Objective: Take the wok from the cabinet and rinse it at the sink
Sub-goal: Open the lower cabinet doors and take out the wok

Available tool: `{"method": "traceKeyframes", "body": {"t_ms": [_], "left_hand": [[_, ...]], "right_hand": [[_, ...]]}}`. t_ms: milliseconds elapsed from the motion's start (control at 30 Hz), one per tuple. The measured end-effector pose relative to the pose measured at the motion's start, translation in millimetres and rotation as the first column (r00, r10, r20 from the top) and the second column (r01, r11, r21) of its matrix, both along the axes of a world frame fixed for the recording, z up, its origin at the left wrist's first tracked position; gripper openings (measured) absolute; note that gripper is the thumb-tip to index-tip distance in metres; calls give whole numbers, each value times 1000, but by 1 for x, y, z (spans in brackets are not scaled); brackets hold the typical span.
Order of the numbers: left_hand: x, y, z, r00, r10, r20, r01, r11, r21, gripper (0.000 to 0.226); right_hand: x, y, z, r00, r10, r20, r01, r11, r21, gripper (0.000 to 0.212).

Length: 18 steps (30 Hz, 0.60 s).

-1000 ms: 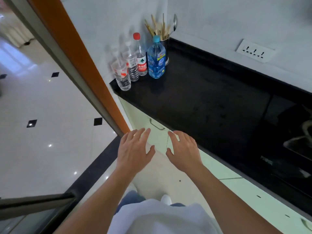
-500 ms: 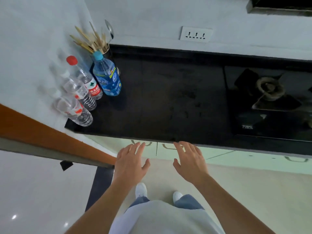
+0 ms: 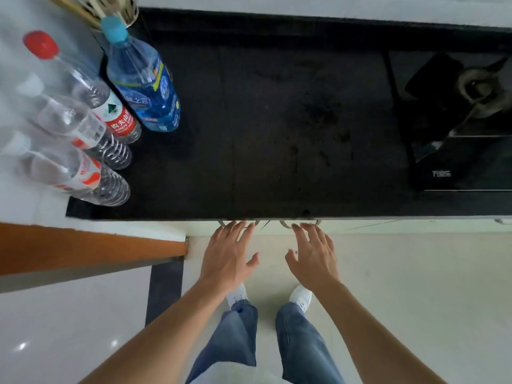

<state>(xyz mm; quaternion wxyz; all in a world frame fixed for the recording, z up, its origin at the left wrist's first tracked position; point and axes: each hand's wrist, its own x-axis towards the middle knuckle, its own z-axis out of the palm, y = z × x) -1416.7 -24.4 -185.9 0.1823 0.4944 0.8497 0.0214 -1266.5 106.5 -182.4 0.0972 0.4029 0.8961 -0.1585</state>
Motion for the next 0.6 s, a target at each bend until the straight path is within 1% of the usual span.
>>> {"method": "traceKeyframes", "body": {"t_ms": [100, 233, 400, 500, 600], "left_hand": [[-1, 1, -21, 999, -22, 31, 22, 1000, 6, 74], [-3, -3, -41, 998, -33, 44, 31, 999, 36, 77], [4, -10, -52, 1000, -12, 9, 11, 999, 51, 76], [15, -23, -54, 1000, -13, -13, 13, 998, 58, 73], [29, -42, -52, 999, -25, -33, 27, 998, 54, 70]], "right_hand": [[-8, 0, -16, 1000, -3, -8, 3, 1000, 25, 60], [-15, -3, -35, 1000, 8, -29, -8, 1000, -19, 61], [-6, -8, -52, 987, -52, -154, 50, 999, -16, 53], [10, -13, -57, 980, -10, -200, 8, 1000, -10, 51], [33, -20, -56, 978, 31, -206, -35, 999, -13, 52]]}}
